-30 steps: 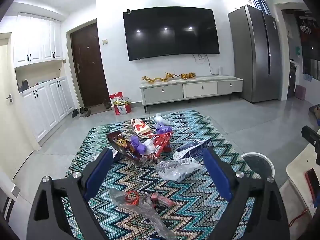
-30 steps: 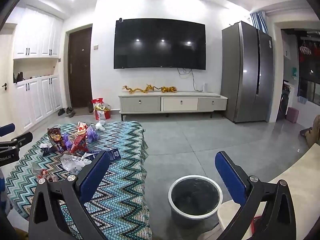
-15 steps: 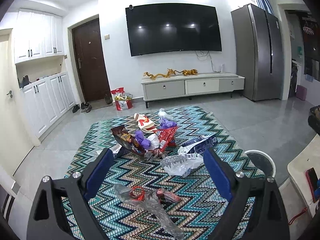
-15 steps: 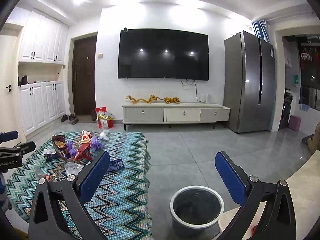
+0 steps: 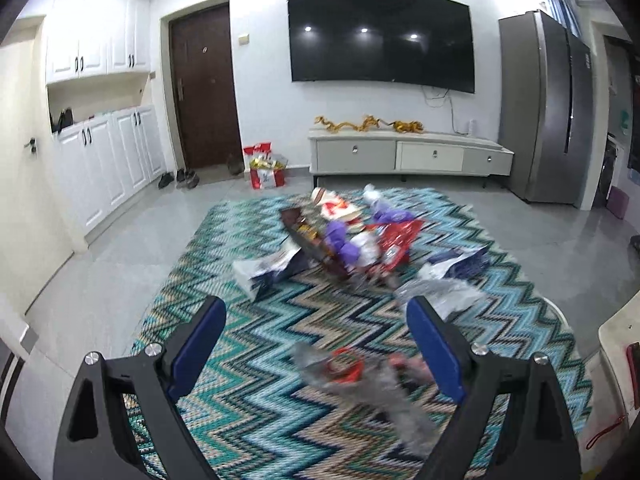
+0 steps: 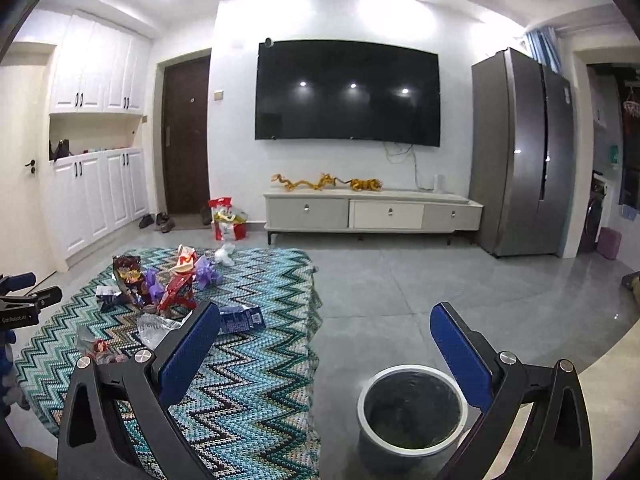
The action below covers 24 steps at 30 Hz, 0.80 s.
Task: Collect trash
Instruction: 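Grasp the clear plastic bag with left tool while right grasps white printed wrapper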
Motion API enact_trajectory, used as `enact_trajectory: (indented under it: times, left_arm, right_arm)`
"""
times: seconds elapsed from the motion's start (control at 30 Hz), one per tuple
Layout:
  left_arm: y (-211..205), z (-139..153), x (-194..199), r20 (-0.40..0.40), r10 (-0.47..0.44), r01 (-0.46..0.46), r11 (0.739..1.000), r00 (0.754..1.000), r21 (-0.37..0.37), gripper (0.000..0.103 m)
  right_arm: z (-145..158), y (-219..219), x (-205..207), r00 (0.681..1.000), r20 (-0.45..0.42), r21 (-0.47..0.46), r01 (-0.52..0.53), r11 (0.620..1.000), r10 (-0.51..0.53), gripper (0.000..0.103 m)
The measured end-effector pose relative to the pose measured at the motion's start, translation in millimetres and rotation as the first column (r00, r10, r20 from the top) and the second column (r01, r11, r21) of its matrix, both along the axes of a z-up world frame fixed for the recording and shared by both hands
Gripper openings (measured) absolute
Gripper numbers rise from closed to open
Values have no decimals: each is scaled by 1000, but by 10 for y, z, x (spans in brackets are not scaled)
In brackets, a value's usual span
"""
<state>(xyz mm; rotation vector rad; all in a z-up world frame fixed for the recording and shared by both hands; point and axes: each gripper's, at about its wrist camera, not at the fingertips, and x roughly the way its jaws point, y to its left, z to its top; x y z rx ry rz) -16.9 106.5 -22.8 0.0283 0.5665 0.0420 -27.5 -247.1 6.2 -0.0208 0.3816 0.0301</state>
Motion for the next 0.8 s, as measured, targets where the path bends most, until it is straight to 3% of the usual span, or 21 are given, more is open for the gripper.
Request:
enact_trajectory:
  times: [0.13, 0.43, 0.7, 0.73, 0.8]
  left_arm:
    - [146, -181, -21, -49, -21, 19, 999, 999, -34, 92]
    - [44, -596, 124, -183, -81, 56, 989, 980, -139, 92]
    - [-32, -931, 344, -307, -159, 81, 965, 938, -250, 90]
    - [-30, -938, 365, -312, -162, 83, 964, 936, -253, 88]
    - [-44, -965, 430, -326, -173, 89, 963, 929, -255, 74]
  right_arm:
    - [-65, 102, 149, 999, -29, 0, -38, 999, 38, 103]
    - [-263, 481, 471, 974, -119, -10, -197, 980, 194, 103]
    - [-519, 914, 827, 904, -232, 14, -366, 931, 359, 94]
    - [-565, 989, 893, 889, -250, 21, -390, 920, 383, 92]
    - [-622, 1072, 977, 870, -274, 28, -417, 908, 409, 88]
